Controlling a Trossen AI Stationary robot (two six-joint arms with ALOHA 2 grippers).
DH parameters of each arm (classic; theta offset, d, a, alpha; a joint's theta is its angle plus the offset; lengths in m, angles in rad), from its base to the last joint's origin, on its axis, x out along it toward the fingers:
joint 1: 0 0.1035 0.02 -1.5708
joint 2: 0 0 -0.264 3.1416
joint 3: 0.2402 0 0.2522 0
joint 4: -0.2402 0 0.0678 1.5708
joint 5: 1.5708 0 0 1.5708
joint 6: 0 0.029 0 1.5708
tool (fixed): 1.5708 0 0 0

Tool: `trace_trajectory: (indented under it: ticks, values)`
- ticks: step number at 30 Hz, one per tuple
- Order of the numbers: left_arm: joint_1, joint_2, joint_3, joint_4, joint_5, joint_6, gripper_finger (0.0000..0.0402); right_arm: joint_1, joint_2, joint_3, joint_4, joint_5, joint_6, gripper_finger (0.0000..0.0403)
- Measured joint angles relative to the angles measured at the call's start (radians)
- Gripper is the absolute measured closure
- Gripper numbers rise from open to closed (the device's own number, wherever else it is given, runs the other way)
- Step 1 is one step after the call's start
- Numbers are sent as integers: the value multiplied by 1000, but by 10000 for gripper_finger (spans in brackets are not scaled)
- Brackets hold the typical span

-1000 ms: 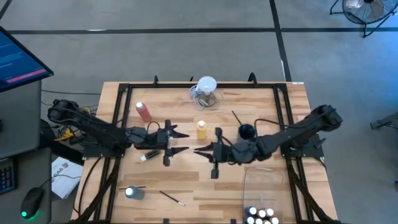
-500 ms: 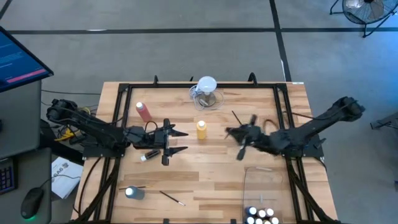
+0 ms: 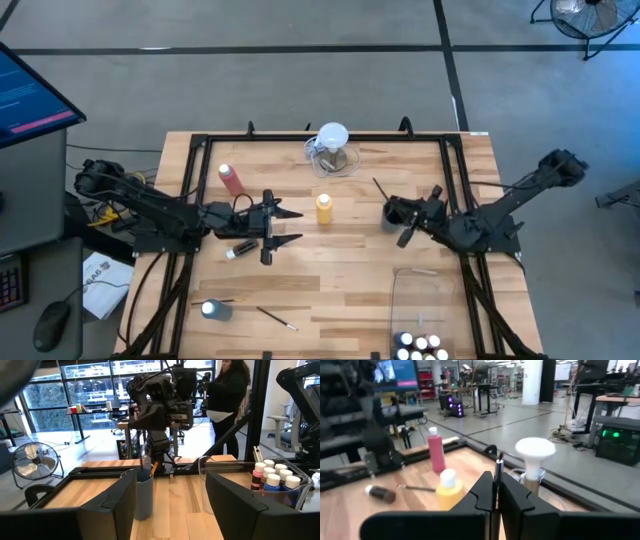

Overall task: Pick & Place Paint Supplies
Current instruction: Put the black silver paintbrush into the blue cup

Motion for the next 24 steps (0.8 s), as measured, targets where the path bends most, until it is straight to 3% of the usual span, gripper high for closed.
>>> trace_trajectory:
  ticks: [6, 12, 24]
  values:
    - [0, 0, 0, 0, 0, 0, 199, 41, 46, 0, -150, 126, 164, 396]
    - [-2, 0, 0, 0, 7, -3, 198, 33, 51, 1, -205, 48, 223, 396]
    - [-2, 0, 0, 2, 9, -3, 202, 11, 78, 0, -439, 39, 395, 395]
